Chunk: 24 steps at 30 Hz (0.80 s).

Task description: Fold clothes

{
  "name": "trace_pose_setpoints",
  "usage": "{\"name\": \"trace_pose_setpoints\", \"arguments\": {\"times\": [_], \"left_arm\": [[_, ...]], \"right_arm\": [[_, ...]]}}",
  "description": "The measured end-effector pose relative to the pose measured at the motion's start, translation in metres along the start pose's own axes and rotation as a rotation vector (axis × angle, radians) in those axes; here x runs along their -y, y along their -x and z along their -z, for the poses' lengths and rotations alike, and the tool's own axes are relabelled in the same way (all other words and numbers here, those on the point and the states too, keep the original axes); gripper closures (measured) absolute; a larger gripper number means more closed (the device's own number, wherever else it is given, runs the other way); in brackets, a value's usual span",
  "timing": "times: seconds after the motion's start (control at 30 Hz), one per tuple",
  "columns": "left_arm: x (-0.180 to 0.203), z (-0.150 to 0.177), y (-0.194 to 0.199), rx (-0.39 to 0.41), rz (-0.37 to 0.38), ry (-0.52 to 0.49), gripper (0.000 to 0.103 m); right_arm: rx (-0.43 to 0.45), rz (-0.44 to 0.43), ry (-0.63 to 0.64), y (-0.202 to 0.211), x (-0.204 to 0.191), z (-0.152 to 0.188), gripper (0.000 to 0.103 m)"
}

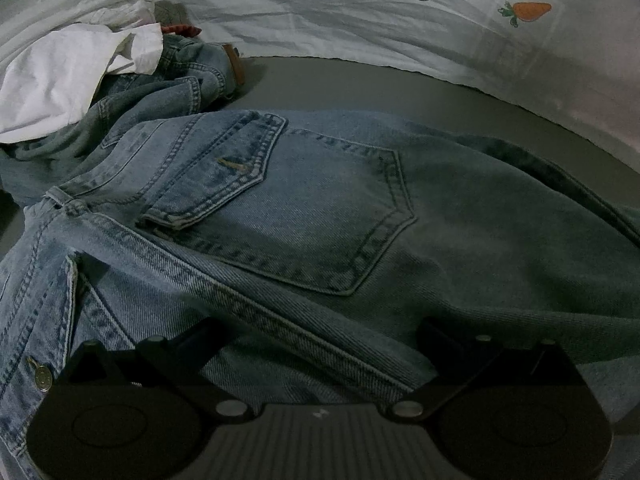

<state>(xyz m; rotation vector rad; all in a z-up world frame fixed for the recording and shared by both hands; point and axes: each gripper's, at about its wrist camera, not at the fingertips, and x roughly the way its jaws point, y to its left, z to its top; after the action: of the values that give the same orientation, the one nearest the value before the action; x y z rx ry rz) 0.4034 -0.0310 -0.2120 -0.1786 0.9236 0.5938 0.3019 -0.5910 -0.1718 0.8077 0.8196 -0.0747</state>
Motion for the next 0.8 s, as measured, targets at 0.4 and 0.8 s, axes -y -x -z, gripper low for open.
{"name": "trace_pose_setpoints", "arguments": {"times": [0.4, 0.8], "left_arm": [[0.000, -0.002, 0.001, -0.017, -0.001, -0.004, 0.000], [-0.008, -0.016, -0.004, -0.097, 0.054, -0.017, 0.000]], "right_arm": [[-0.189, -0.388, -0.931, -0.079, 0.016, 0.092, 0.047], [0.031, -0.203, -0.847, -0.080, -0.019, 0.067, 0.094]]}}
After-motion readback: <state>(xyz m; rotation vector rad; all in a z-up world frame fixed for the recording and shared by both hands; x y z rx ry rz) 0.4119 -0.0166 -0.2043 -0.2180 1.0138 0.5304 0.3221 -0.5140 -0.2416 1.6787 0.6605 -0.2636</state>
